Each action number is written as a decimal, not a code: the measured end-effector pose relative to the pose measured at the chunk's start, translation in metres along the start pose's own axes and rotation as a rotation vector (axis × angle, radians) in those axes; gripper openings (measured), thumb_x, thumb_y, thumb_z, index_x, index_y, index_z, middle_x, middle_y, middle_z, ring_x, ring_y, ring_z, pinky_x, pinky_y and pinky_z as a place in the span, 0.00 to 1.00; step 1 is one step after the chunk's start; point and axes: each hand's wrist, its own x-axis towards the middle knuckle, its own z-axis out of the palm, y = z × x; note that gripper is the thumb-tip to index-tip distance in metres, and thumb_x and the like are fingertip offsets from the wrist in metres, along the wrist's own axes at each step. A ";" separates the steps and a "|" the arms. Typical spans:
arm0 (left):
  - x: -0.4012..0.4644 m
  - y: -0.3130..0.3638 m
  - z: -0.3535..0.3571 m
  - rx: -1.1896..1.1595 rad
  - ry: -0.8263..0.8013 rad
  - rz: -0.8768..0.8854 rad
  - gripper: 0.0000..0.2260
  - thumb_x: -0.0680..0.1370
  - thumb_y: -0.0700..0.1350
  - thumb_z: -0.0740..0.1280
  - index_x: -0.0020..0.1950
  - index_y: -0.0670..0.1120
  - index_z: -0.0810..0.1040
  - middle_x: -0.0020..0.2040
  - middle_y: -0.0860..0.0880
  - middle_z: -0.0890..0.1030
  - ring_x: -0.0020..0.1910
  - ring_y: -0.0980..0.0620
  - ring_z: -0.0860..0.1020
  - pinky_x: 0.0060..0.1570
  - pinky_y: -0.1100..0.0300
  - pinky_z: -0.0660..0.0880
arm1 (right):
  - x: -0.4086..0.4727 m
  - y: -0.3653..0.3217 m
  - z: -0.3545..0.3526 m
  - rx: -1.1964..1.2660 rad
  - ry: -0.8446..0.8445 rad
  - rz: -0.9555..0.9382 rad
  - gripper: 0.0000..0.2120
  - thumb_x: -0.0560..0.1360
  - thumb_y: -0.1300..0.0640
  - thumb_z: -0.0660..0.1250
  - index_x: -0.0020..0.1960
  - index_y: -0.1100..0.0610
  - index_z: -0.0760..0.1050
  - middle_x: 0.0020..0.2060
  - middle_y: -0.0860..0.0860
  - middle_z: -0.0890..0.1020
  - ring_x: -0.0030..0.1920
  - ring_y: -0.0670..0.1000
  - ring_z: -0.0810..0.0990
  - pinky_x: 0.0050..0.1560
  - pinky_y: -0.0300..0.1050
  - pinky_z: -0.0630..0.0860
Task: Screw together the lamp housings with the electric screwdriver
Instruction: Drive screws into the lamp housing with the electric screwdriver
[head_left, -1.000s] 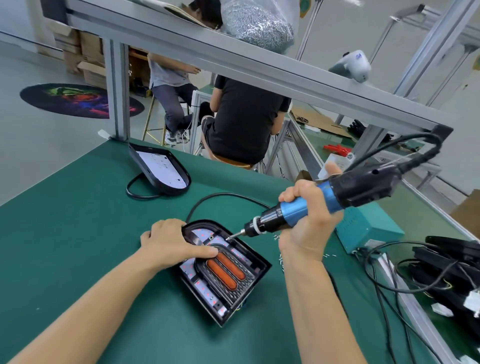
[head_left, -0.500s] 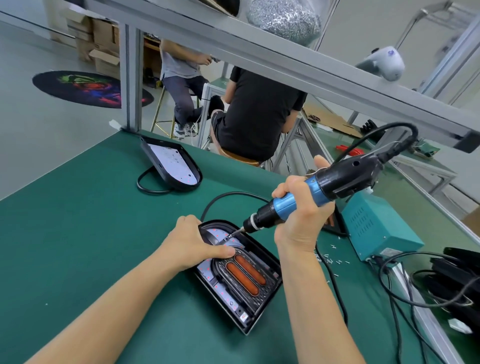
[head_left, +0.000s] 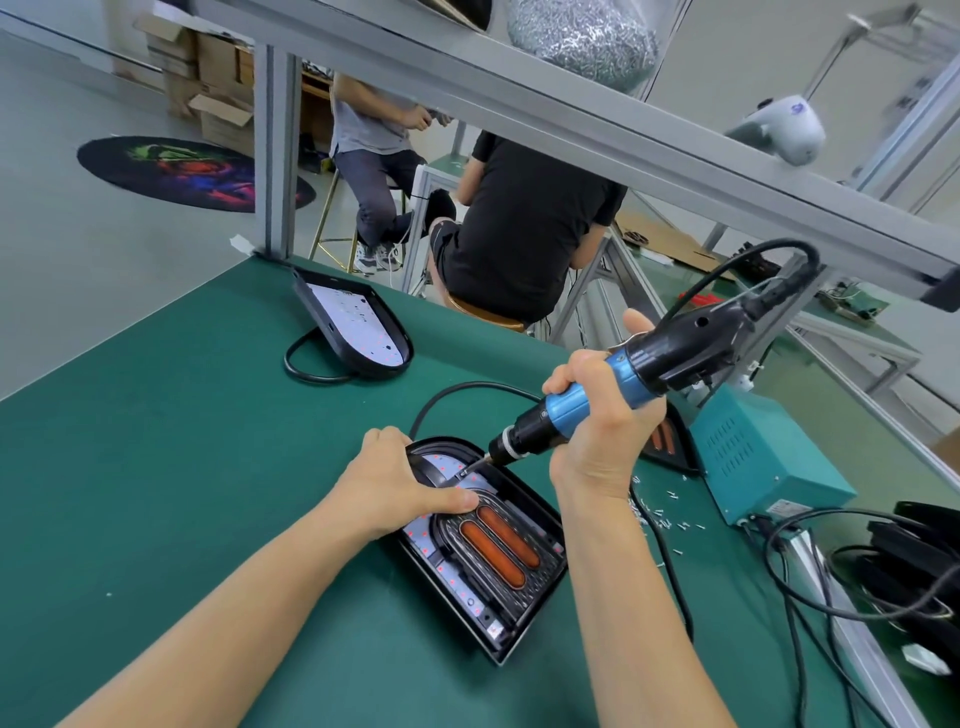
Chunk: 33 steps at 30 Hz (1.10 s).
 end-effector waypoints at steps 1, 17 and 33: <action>0.001 -0.001 0.001 -0.016 -0.004 0.008 0.38 0.59 0.58 0.80 0.58 0.37 0.72 0.52 0.45 0.74 0.48 0.45 0.76 0.51 0.50 0.74 | 0.000 0.001 -0.001 -0.007 -0.039 -0.016 0.22 0.65 0.69 0.64 0.56 0.54 0.72 0.24 0.50 0.74 0.29 0.55 0.70 0.37 0.46 0.71; 0.004 -0.008 0.007 -0.109 0.064 0.016 0.35 0.56 0.57 0.82 0.53 0.39 0.73 0.52 0.42 0.77 0.46 0.45 0.77 0.44 0.54 0.72 | 0.004 -0.010 -0.003 -0.108 -0.330 0.163 0.10 0.68 0.62 0.70 0.45 0.50 0.74 0.30 0.47 0.78 0.34 0.52 0.77 0.44 0.47 0.75; 0.002 -0.007 0.006 -0.125 0.045 0.014 0.33 0.57 0.56 0.82 0.52 0.40 0.74 0.51 0.40 0.78 0.45 0.44 0.77 0.46 0.53 0.74 | 0.002 -0.007 -0.006 -0.096 -0.491 0.120 0.15 0.66 0.69 0.66 0.35 0.48 0.75 0.30 0.48 0.75 0.34 0.53 0.73 0.41 0.43 0.74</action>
